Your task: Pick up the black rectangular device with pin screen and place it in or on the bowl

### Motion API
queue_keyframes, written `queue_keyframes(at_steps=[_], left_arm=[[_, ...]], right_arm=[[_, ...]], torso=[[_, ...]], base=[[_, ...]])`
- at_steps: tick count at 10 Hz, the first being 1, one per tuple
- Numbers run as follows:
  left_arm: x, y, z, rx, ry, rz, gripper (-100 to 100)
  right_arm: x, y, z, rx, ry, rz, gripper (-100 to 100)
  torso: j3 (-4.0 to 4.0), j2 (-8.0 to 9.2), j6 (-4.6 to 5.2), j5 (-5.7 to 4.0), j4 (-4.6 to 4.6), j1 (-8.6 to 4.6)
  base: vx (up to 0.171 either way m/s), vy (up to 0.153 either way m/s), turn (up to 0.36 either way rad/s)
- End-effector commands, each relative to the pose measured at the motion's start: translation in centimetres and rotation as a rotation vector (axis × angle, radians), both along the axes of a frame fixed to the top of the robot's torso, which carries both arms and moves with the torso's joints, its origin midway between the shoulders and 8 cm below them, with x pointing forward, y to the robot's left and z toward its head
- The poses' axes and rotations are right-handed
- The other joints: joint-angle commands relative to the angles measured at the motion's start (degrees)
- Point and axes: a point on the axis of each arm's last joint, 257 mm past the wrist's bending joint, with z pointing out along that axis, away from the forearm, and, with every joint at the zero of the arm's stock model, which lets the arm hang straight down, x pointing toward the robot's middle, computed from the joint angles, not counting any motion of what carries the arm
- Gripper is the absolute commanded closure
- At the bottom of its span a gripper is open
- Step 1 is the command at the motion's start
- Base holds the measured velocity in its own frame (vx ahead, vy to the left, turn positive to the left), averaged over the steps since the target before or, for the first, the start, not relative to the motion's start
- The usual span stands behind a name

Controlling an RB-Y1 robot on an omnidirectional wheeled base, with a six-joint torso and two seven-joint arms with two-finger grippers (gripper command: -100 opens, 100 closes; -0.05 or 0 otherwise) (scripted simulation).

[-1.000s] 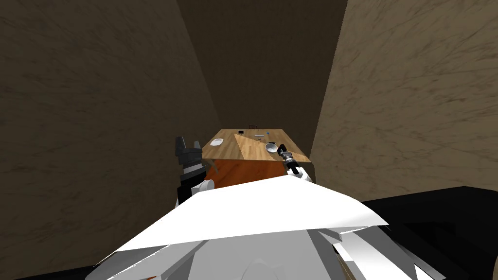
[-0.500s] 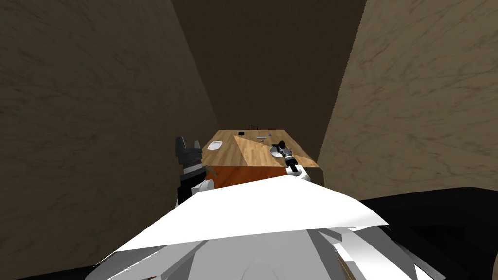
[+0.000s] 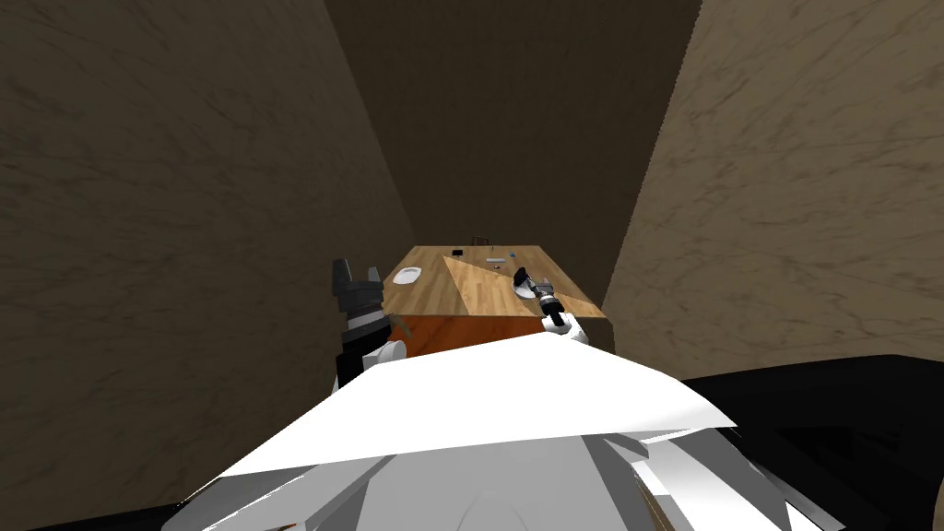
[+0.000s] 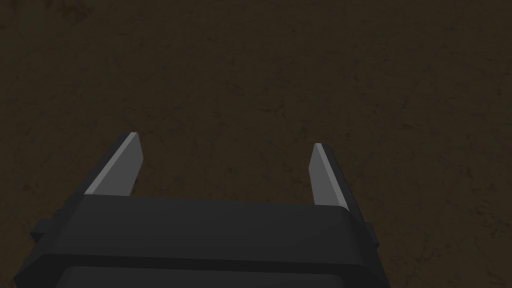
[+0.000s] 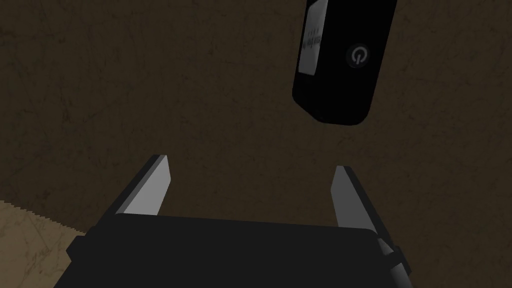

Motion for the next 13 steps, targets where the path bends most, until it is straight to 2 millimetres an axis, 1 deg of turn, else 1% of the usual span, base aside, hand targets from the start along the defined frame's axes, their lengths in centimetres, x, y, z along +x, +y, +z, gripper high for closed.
queue_keyframes(at_steps=[1,4,9,10,11,13], left_arm=[[0.0,0.0,0.0,0.0,0.0,0.0,0],[0.0,0.0,0.0,0.0,0.0,0.0,0],[0.0,0.0,0.0,0.0,0.0,0.0,0],[0.0,0.0,0.0,0.0,0.0,0.0,0],[0.0,0.0,0.0,0.0,0.0,0.0,0],[0.0,0.0,0.0,0.0,0.0,0.0,0]], right_arm=[[1.2,-1.0,1.4,-0.006,-0.002,-0.007,-100],[3.0,-2.6,3.7,-0.015,-0.008,-0.02,-100],[5.6,-4.9,7.9,-0.029,-0.023,-0.048,-100],[5.2,-4.7,7.4,-0.029,-0.022,-0.043,-100],[5.3,-4.8,7.4,-0.028,-0.021,-0.045,0],[5.3,-4.8,7.4,-0.028,-0.021,-0.045,0]], torso=[[0.0,0.0,0.0,0.0,0.0,0.0],[0.22,0.37,0.0,0.04,0.08,0.12],[0.17,0.29,0.0,0.03,0.07,0.09],[0.17,0.29,0.0,0.02,0.06,0.09],[0.11,0.18,0.02,0.01,0.04,0.04],[0.02,0.04,0.01,-0.01,0.01,-0.01]], base=[[-0.066,0.026,0.076],[-0.101,0.037,0.06],[-0.077,0.033,0.051],[-0.034,0.013,0.005],[-0.006,0.002,-0.002],[0.0,0.0,0.0]])
